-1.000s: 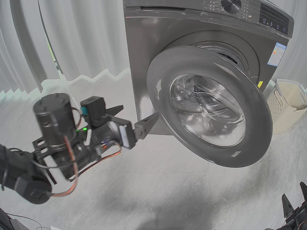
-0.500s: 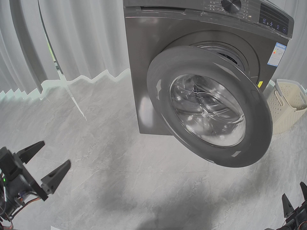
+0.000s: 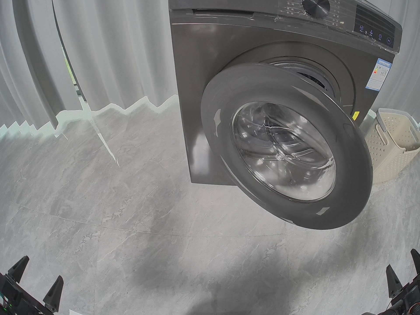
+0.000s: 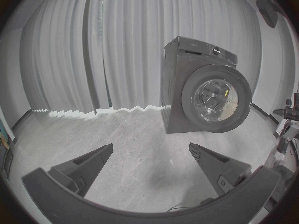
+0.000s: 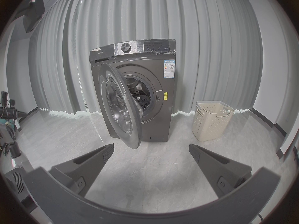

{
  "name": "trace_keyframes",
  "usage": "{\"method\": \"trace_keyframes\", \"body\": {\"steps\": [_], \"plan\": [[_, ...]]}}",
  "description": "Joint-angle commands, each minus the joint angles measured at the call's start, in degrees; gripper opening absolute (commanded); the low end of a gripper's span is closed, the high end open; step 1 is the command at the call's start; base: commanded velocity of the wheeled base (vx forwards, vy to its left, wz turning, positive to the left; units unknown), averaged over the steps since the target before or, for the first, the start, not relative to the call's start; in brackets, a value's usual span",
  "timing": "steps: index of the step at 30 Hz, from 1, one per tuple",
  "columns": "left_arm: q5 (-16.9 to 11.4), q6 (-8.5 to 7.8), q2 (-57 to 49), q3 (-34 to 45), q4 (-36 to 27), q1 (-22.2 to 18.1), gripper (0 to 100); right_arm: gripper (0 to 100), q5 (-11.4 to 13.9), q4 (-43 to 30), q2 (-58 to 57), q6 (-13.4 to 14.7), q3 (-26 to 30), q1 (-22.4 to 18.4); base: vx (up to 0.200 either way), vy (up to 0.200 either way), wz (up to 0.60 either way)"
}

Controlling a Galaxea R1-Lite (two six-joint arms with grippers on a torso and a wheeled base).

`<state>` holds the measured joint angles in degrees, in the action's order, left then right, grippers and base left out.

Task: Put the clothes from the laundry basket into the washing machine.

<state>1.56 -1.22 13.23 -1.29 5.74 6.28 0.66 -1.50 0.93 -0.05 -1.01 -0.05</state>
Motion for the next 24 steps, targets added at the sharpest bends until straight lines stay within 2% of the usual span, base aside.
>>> {"method": "trace_keyframes", "body": {"steps": [1,2,7,9,11,12,13,14,15,19,23,24], "plan": [[-2.0,0.52,-13.23,1.29,-5.74,-6.54,100,100,-0.04,0.01,-0.14,0.14,0.48,-0.04,0.0,0.0,0.0],[-1.56,1.22,-13.23,1.29,-5.83,-6.37,100,100,-0.22,0.01,-0.22,0.22,0.57,-0.04,0.0,0.0,0.0],[-0.07,2.71,-13.23,1.29,-5.83,-6.45,100,100,0.22,2.91,-0.22,0.49,0.31,-0.04,0.0,0.0,0.0],[-0.15,2.71,-13.23,1.29,-5.83,-6.37,100,100,0.66,6.95,-0.93,0.05,-3.47,0.05,0.0,0.0,0.0],[-0.33,1.92,-13.23,1.29,-5.74,-6.37,100,100,1.1,8.09,-0.14,0.05,-6.63,0.31,0.0,0.0,0.0],[-1.03,1.31,-13.23,1.29,-5.83,-6.19,100,100,1.98,7.48,1.09,0.05,-9.01,0.4,0.0,0.0,0.0],[-1.38,1.39,-13.23,1.2,-5.83,-6.19,100,100,3.21,6.68,2.24,0.05,-9.27,0.49,0.0,0.0,0.0],[-1.38,1.39,-13.23,1.2,-5.83,-6.19,100,100,3.38,6.6,2.33,0.05,-9.27,0.49,0.0,0.0,0.0],[-1.21,1.22,-13.23,1.29,-5.83,-6.19,100,100,5.58,4.49,4.79,-0.04,-8.92,0.66,0.0,0.0,0.0],[-1.03,1.04,-13.23,1.29,-5.92,-6.28,100,100,9.98,3.17,13.14,-0.04,-8.57,0.66,0.0,0.0,0.0],[-0.95,1.48,-13.23,1.29,-5.92,-6.28,100,100,11.73,4.14,20.08,-0.21,-9.89,0.58,0.0,0.0,0.0],[-1.12,1.48,-13.23,1.2,-5.83,-6.37,100,100,12.0,6.77,25.18,-0.39,-11.2,0.66,0.0,-0.2,0.0]]}}
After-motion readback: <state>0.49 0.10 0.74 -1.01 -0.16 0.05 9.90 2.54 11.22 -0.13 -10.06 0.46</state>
